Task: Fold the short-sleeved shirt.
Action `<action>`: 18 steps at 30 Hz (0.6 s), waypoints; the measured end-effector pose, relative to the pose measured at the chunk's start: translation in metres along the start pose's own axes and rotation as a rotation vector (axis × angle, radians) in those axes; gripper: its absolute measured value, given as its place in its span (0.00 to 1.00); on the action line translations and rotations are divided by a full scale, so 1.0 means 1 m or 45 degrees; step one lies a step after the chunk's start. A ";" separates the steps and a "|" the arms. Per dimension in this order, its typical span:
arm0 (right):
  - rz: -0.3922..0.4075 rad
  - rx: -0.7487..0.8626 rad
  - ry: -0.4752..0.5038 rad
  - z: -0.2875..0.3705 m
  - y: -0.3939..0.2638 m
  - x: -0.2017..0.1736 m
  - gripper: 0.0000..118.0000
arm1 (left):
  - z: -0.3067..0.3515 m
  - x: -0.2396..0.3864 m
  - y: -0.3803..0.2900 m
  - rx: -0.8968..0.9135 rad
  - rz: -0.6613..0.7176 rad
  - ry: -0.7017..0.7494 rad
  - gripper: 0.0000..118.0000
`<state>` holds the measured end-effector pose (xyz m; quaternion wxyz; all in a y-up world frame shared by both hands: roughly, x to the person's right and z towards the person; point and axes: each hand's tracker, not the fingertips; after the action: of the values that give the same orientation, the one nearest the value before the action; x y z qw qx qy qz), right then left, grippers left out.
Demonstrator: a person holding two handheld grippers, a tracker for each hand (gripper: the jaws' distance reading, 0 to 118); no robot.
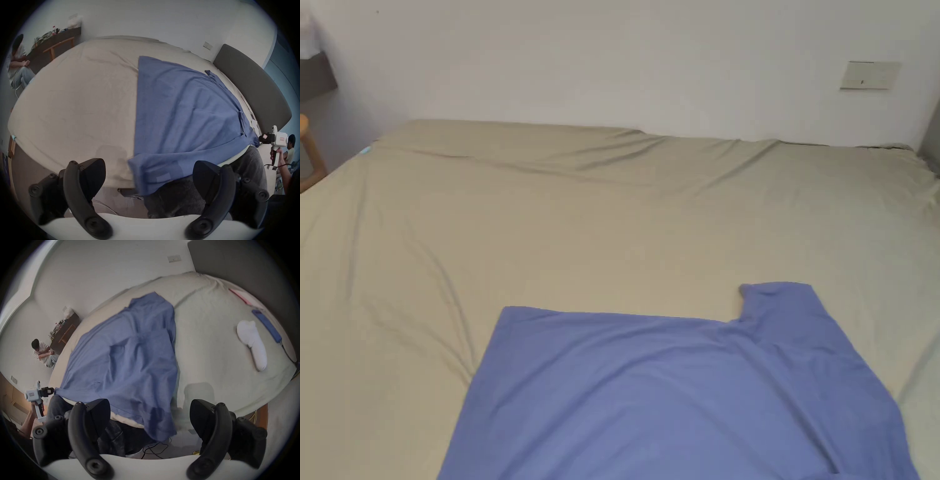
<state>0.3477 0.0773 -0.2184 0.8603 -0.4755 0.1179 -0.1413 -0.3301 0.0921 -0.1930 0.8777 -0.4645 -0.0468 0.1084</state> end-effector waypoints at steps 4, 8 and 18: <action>0.016 -0.137 -0.044 -0.040 -0.009 -0.008 0.75 | -0.030 -0.016 -0.003 -0.010 0.064 -0.046 0.06; -0.102 -0.088 0.075 -0.028 0.000 -0.006 0.19 | -0.028 -0.021 -0.008 -0.049 0.062 -0.031 0.04; -0.199 0.072 0.257 0.001 0.046 -0.015 0.18 | 0.003 0.027 0.064 0.035 0.074 -0.024 0.04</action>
<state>0.3405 0.1068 -0.2561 0.8435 -0.4420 0.1625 -0.2584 -0.3138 0.1356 -0.2450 0.8799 -0.4526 -0.0401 0.1387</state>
